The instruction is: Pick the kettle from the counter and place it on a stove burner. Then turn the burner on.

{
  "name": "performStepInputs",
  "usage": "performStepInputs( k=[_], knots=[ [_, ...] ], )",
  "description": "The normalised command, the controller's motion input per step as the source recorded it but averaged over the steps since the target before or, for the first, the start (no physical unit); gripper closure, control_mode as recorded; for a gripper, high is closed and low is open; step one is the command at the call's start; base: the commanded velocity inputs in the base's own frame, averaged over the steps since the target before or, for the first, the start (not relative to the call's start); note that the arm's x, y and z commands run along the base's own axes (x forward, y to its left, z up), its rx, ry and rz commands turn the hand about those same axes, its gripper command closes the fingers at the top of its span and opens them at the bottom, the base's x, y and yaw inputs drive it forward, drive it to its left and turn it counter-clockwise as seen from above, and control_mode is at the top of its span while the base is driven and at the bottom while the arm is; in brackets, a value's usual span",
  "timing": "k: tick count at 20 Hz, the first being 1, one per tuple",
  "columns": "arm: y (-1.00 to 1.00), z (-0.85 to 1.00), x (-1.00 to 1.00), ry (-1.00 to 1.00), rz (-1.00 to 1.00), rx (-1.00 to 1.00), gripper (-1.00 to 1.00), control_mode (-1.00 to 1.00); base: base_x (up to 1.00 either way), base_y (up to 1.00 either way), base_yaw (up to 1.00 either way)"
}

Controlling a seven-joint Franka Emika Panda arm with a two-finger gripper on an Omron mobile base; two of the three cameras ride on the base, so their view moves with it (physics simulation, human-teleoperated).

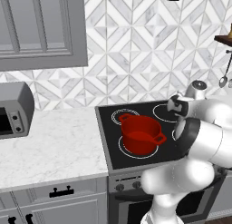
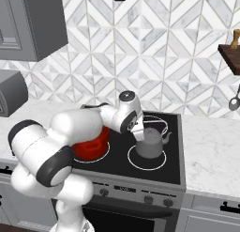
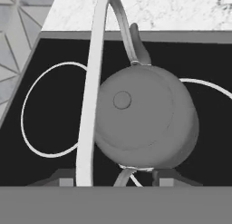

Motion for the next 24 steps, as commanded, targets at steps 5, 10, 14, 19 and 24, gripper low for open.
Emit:
performStepInputs(
  k=[5, 10, 14, 19, 24],
  knots=[
    [-0.02, 0.37, -0.48, 0.0, -0.04, 0.03, -1.0, -1.0, 0.0, 0.0, 0.0],
    [0.0, 0.87, -0.48, -0.06, -0.05, 0.02, -1.0, -1.0, 0.0, 0.0, 0.0],
    [0.01, 1.0, -0.76, -0.1, 0.0, 0.01, -1.0, -1.0, 0.0, 0.0, 0.0],
    [0.17, 0.34, -1.0, -0.13, 0.05, -0.01, -1.0, -1.0, 0.0, 0.0, 0.0],
    [0.56, -0.01, -0.89, -0.14, 0.19, -0.18, -1.0, -1.0, 0.0, 0.0, 0.0]
  ],
)
